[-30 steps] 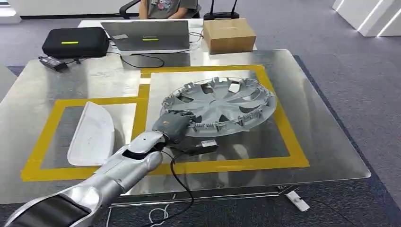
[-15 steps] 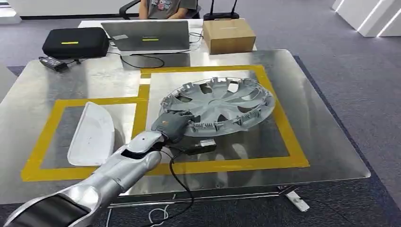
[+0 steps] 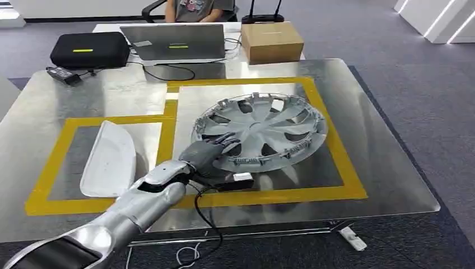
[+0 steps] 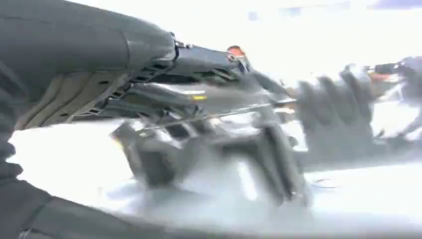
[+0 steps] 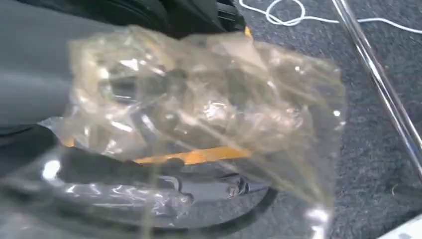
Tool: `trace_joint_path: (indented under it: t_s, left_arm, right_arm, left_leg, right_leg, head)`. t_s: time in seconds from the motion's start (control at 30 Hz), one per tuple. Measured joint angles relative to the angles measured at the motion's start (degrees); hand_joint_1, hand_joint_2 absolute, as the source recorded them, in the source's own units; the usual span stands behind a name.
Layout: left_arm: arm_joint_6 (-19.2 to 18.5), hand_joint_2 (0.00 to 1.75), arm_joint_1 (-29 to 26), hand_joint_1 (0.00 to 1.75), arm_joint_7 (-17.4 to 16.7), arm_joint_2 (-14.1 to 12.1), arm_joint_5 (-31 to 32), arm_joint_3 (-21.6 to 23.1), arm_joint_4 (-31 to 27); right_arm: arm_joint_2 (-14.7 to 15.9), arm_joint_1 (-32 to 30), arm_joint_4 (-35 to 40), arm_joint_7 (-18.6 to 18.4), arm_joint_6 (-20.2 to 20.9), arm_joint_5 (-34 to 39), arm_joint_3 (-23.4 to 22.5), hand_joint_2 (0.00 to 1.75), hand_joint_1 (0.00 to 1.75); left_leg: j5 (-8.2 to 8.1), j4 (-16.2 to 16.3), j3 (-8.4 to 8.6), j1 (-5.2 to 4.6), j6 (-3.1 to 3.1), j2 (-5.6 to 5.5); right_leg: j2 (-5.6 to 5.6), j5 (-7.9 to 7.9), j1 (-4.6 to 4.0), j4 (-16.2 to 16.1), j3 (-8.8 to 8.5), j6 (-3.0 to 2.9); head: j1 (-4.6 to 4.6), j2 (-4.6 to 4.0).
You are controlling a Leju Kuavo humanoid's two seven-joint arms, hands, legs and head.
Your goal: Take the parts from the cabinet and place them on the table.
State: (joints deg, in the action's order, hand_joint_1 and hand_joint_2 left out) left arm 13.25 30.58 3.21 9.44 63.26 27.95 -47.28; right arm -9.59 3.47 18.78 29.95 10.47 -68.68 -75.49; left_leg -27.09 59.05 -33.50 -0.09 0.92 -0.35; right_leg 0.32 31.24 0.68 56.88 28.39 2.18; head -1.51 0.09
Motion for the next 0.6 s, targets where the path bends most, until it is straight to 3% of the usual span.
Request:
trace_joint_path:
  t_s: [0.07,0.2,0.6]
  left_arm:
    - [-1.93,0.0,-2.94,0.0,0.3,-0.55,-0.72,0.35,-5.95]
    - [-3.02,0.0,-5.34,0.0,-0.04,-1.75,-1.19,0.66,-12.2]
    - [-3.18,0.0,-7.61,0.0,1.58,-3.41,-3.9,1.88,-18.29]
  right_arm:
    - [-0.52,-0.61,0.32,-0.28,0.15,0.39,-0.02,0.0,0.0]
    - [-1.31,-1.21,0.98,-0.44,0.75,0.48,-0.04,0.0,0.0]
    - [-2.32,-1.56,3.26,-1.07,1.68,0.85,-0.04,0.0,0.0]
  left_leg:
    - [-0.01,0.0,-0.07,0.0,0.0,-0.01]
    - [-0.06,0.0,-0.09,0.01,-0.02,-0.01]
    - [-0.06,0.0,-0.09,0.01,-0.02,-0.01]
  right_leg:
    - [-0.03,0.06,0.0,0.0,0.04,0.02]
    - [-0.01,0.07,-0.01,0.0,0.1,0.01]
    - [-0.03,0.07,-0.01,0.0,0.08,0.01]
  head:
    - [0.04,0.0]
    - [0.02,0.0]
    - [0.02,0.0]
